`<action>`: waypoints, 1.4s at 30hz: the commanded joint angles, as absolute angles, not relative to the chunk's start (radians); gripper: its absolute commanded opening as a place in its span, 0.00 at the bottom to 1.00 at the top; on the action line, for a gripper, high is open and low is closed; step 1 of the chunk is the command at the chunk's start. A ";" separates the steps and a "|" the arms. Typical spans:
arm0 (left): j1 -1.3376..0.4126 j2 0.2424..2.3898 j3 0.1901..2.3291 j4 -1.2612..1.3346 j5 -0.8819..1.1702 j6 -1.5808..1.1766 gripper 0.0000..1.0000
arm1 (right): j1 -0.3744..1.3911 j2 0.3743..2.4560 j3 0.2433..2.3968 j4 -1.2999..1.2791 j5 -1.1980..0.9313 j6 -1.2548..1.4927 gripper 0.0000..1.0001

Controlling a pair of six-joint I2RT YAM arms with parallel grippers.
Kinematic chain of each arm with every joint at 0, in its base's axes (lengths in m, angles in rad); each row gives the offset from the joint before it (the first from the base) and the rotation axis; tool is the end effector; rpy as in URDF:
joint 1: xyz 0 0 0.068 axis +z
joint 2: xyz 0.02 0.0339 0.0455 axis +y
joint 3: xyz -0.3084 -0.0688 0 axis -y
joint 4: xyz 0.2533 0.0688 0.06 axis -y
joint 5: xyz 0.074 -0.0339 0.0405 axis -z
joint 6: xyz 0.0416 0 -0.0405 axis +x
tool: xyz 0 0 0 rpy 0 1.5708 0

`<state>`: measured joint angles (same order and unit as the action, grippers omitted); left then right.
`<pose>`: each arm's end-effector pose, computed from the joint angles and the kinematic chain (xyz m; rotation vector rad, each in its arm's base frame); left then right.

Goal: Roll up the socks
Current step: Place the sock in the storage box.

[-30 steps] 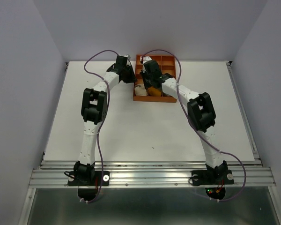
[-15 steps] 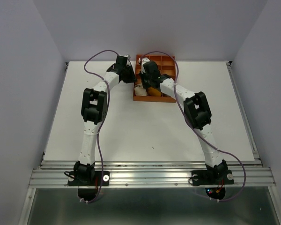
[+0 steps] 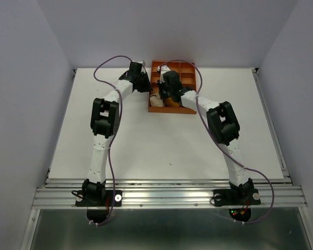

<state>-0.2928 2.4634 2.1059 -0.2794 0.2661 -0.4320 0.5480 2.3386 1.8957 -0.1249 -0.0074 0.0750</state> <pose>0.5811 -0.1866 0.2067 -0.0051 2.2703 -0.6883 0.5002 0.3057 0.2189 -0.5107 2.1005 0.3708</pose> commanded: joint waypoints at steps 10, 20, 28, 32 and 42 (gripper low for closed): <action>-0.288 2.499 2.102 -0.304 0.290 -0.474 0.00 | 0.581 2.270 1.769 -0.043 -0.038 0.092 0.02; -0.288 2.497 2.106 -0.304 0.288 -0.479 0.00 | 0.591 2.261 1.745 -0.035 -0.032 0.081 0.03; -0.288 2.500 2.098 -0.301 0.304 -0.472 0.00 | 0.591 2.373 1.827 -0.083 -0.035 0.086 0.04; -0.288 2.502 2.097 -0.301 0.313 -0.468 0.00 | 0.591 2.433 1.879 -0.100 -0.020 0.087 0.06; -0.288 2.476 2.072 -0.296 0.298 -0.456 0.00 | 0.591 2.444 1.919 -0.221 0.080 0.101 0.07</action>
